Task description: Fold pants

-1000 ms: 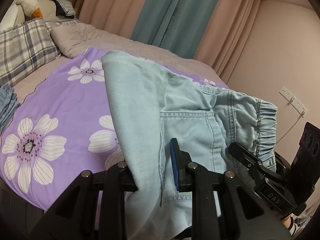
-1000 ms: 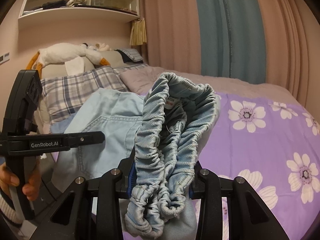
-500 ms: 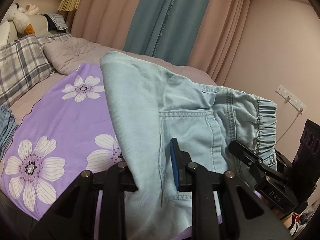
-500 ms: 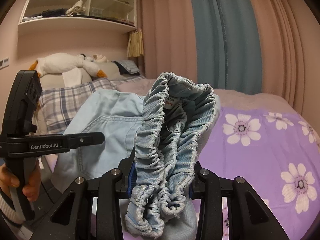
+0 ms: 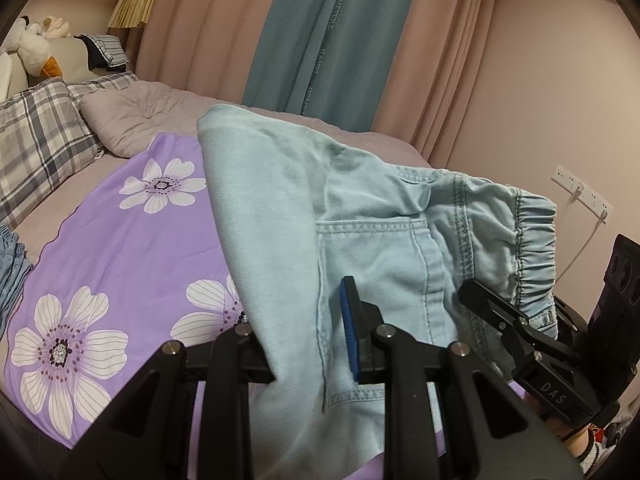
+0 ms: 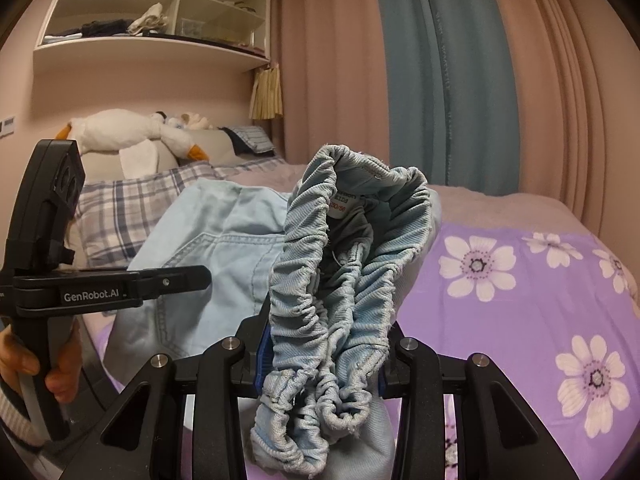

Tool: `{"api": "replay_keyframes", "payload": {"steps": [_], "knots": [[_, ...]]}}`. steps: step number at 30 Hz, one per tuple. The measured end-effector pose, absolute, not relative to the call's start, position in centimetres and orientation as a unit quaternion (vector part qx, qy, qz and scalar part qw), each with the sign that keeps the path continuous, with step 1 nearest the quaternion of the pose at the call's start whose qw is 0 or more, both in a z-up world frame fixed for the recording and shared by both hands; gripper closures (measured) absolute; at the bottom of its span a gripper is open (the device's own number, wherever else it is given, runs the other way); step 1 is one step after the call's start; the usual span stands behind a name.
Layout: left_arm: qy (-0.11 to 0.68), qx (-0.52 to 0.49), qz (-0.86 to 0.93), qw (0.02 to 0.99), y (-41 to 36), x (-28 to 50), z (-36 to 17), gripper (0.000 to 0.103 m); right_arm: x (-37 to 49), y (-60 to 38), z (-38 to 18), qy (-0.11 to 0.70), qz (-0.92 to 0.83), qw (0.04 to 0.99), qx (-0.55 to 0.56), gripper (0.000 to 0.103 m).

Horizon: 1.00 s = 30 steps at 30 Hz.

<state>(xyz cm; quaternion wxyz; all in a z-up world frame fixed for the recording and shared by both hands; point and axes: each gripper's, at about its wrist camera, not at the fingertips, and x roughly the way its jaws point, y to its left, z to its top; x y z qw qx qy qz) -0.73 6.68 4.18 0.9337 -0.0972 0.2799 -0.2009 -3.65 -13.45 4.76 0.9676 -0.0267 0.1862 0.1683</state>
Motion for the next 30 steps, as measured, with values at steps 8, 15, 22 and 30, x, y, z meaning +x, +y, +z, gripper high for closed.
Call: {"api": "replay_keyframes", "payload": {"steps": [8,15,22,30], "knots": [[0.287,-0.094,-0.198,0.933,6.3,0.5,3.9,0.08,-3.6,-13.4,4.7,0.188,0.169,0.967,-0.023,0.063],[0.293,-0.096,-0.195,0.931,6.3,2.0,3.7,0.08,-3.3,-13.4,4.6,0.191,0.17,0.967,-0.022,0.063],[0.296,-0.1,-0.189,0.931,6.1,2.9,3.3,0.08,-3.1,-13.1,4.7,0.194,0.17,0.966,-0.019,0.063],[0.299,-0.099,-0.186,0.931,6.0,3.3,3.2,0.08,-3.5,-13.1,4.9,0.198,0.17,0.965,-0.015,0.063]]}}
